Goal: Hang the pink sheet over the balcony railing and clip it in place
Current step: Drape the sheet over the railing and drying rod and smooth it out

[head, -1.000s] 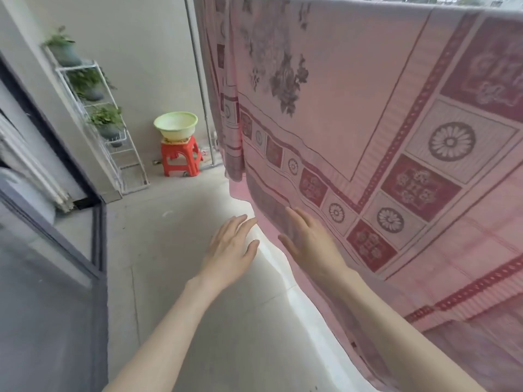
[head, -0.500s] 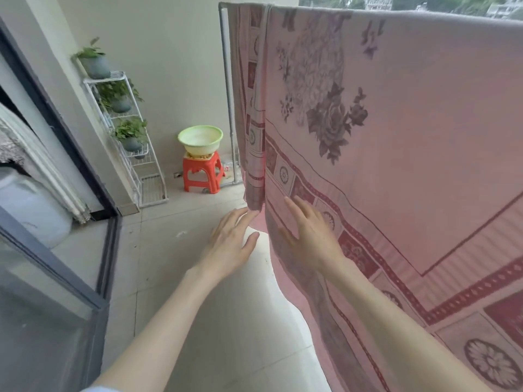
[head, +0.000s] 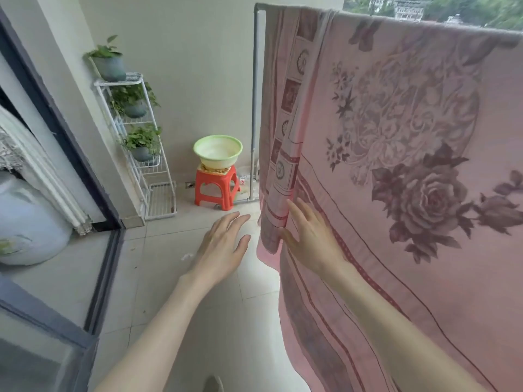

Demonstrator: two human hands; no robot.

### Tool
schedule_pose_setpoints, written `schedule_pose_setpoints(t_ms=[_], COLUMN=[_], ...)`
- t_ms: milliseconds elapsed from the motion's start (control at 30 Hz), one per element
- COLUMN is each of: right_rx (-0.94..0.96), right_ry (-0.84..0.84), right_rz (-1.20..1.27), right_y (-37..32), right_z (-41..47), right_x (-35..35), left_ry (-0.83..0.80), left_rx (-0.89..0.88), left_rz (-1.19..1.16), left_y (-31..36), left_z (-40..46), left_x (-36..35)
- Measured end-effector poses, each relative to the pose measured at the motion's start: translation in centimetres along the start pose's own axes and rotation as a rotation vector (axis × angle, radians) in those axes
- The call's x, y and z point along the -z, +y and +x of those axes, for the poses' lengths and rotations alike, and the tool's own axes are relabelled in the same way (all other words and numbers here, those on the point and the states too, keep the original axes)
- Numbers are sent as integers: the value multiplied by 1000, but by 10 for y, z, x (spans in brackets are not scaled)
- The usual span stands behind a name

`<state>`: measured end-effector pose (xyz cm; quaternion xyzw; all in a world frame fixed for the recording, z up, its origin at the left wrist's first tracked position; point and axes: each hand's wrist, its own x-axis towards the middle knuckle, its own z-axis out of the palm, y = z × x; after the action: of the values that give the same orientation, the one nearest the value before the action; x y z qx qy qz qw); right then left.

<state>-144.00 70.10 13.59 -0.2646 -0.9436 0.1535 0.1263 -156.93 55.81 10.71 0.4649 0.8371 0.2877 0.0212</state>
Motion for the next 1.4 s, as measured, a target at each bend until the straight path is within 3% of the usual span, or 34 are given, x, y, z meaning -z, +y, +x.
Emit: schedule_pose_setpoints(t_ms=[400,567,900,1033,1100,1200,1400], right_rx=[-96,-119,-56,-196,-346,-496,-611], right_ry=[29,164,758,982,1014,1004,1057], right_rz=[-92,-162,-384,-483,-535,-623,-720], right_y=[-23,-9,21,32,36,40,36], right_z=[202,305,432,441,441,445,448], right_x=[-19,22,150,185,190,187,179], left_ry=[-18,-40,105,244,265,155,270], left_rx=[-152,-264,-710,-903,-1002,-1146,-1329], left_rz=[37,19,-9,-134,-225,-261,-240], left_y=[-117,-128,-31,38,74,109,98], left_z=[196,306,525,579,597,610,640], left_x=[32,37,70,79,83,78,65])
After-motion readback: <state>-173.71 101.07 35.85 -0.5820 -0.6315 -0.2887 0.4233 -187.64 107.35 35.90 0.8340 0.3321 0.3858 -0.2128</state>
